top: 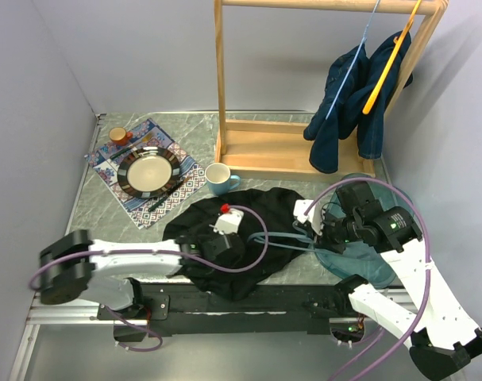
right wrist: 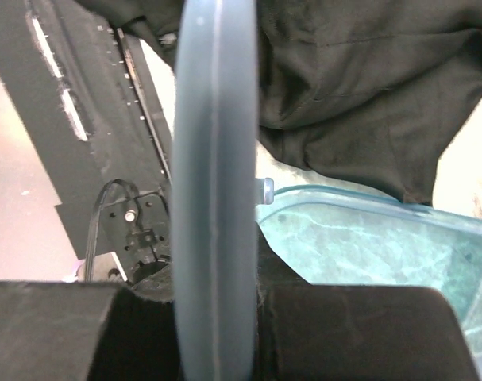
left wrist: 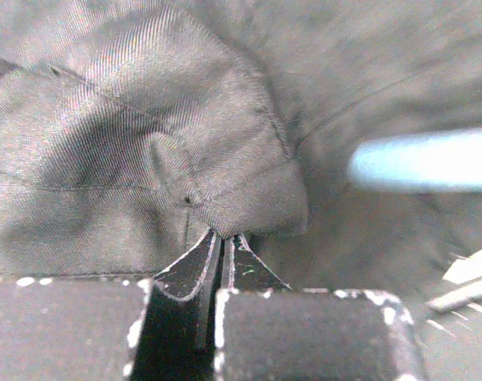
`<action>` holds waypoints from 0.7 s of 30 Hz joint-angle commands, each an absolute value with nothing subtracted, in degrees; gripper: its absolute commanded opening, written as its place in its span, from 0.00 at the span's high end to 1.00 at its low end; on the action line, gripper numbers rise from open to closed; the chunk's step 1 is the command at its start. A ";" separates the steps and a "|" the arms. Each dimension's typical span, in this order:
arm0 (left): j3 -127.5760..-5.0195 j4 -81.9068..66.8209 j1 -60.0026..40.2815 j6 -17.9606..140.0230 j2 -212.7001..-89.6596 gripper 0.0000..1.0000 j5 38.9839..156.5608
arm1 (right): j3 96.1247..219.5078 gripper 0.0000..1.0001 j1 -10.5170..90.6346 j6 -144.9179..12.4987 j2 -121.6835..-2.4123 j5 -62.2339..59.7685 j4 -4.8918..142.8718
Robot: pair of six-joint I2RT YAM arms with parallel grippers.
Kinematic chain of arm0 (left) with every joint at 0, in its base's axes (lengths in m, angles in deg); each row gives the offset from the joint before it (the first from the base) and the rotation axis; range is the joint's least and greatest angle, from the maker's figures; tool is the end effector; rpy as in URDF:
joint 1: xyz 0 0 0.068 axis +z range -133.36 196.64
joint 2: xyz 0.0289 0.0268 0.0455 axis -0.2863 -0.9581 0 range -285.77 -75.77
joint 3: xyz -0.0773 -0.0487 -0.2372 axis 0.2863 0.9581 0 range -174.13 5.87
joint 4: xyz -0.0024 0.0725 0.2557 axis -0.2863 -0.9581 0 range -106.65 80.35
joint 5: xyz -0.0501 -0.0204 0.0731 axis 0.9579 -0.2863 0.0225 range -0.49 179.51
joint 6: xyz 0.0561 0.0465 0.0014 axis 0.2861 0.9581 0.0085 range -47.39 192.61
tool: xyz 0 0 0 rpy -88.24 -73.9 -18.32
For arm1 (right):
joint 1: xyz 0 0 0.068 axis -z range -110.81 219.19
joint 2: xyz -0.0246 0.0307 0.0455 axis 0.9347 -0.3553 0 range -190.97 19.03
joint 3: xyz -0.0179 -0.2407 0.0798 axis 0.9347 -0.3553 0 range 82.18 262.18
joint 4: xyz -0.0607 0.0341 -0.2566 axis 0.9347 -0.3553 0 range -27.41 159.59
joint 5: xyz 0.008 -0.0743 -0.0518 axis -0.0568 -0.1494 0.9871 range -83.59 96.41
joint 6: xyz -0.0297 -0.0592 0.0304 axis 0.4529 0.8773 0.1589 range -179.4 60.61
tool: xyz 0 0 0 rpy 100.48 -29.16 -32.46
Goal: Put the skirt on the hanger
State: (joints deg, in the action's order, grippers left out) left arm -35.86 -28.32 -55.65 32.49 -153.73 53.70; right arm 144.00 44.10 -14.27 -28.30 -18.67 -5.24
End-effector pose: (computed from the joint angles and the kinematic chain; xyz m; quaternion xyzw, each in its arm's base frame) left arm 0.1180 -0.2527 0.1529 0.1622 0.8975 -0.0754 0.4032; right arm 0.1200 0.0846 0.3020 -0.5881 0.7400 0.1633 0.2825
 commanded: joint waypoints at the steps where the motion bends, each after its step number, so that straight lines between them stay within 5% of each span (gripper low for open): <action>1: -38.86 -31.97 -53.77 32.70 -145.67 0.99 58.04 | 145.55 1.00 44.49 -10.36 -28.34 -24.70 -7.40; 21: -47.04 -32.24 -43.93 35.53 -134.58 0.99 79.49 | 140.63 1.00 34.74 -19.31 -33.17 -23.49 9.89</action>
